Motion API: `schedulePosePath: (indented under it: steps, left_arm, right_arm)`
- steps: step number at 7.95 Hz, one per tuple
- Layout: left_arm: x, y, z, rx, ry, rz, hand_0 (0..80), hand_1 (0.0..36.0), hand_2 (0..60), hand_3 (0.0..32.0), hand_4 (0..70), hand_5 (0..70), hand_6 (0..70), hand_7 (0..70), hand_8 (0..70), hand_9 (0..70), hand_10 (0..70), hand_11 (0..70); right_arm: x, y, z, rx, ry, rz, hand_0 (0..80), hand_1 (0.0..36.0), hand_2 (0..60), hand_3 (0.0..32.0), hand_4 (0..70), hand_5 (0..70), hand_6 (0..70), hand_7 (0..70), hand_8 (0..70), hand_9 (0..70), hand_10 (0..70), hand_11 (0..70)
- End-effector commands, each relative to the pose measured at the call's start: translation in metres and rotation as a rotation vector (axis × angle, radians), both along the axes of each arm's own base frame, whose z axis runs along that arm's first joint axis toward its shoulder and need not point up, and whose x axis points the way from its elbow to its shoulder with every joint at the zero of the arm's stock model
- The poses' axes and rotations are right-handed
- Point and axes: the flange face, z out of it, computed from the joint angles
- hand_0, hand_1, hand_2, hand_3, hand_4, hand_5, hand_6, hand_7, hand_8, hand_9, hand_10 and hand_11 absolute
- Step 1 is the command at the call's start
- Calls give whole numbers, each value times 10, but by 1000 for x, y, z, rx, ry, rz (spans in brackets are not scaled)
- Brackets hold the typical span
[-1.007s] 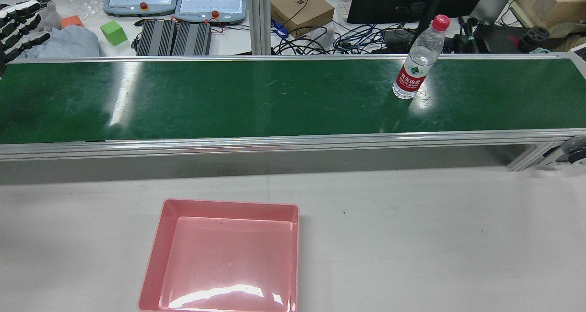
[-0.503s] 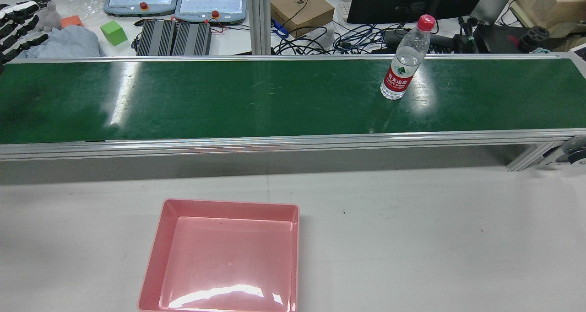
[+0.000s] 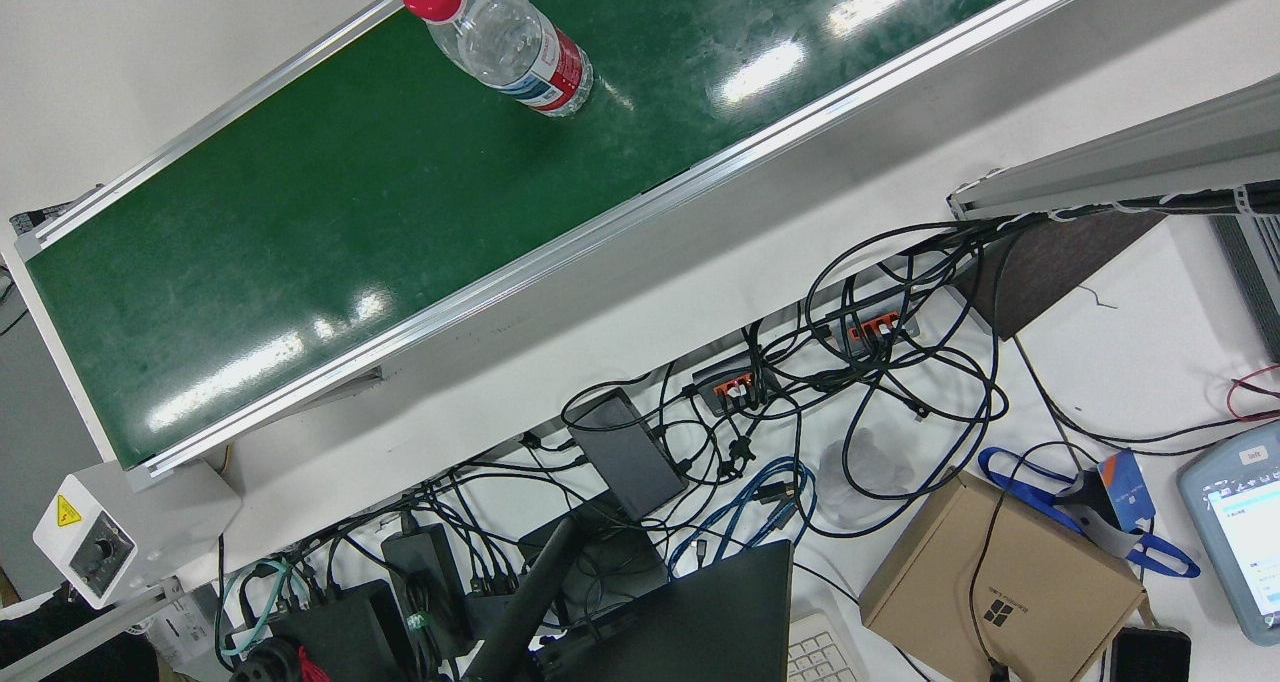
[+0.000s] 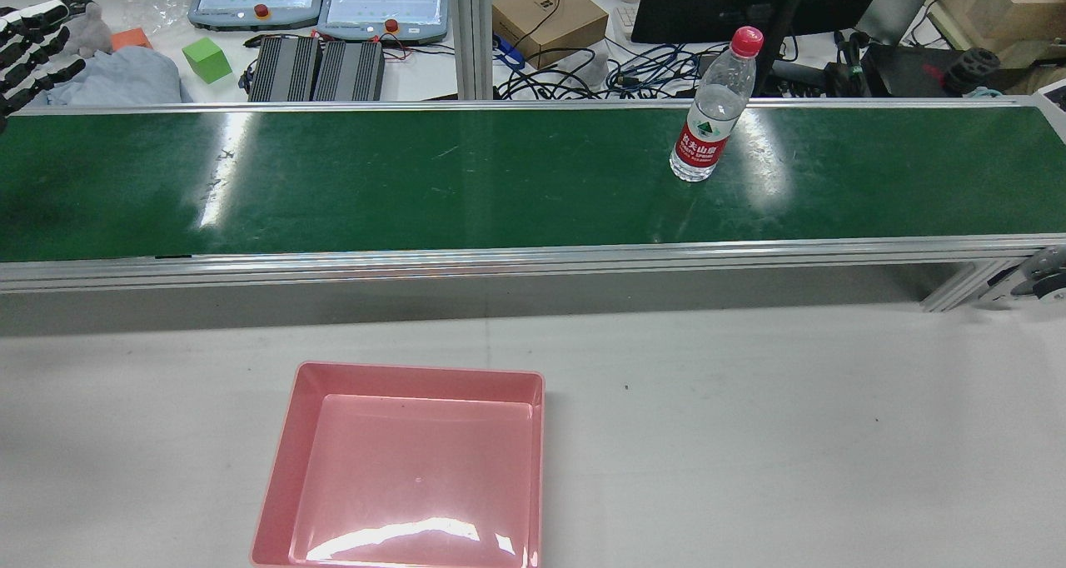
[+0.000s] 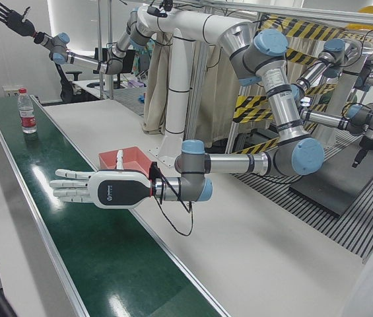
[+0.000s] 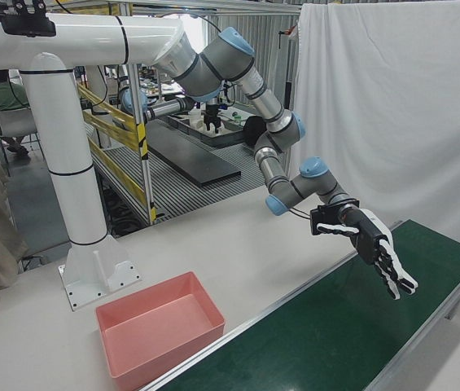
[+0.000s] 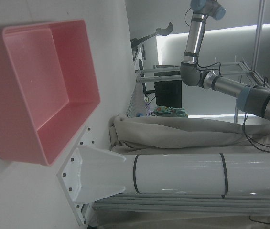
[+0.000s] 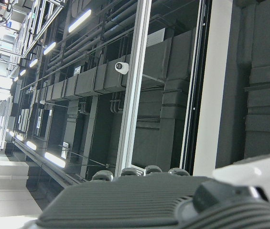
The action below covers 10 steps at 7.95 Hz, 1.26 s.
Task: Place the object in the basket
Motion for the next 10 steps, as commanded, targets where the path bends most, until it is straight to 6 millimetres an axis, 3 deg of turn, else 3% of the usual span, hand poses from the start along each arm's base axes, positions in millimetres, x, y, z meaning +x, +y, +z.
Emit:
schedulePosePath:
  steps: [1,10]
  left_arm:
    - [2,0,0,1,-1,4,490,62,0,0,86,110,11,0,10,0,57,94]
    - [2,0,-3,6,3,3,488,62,0,0,90,118,12,0,11,0,57,94]
  right_arm:
    - [0,0,1,-1,0,0,0,0,0,0,0,0,0,0,0,0,0,0]
    - [0,0,0,0,0,0,0,0,0,0,0,0,0,0,0,0,0,0]
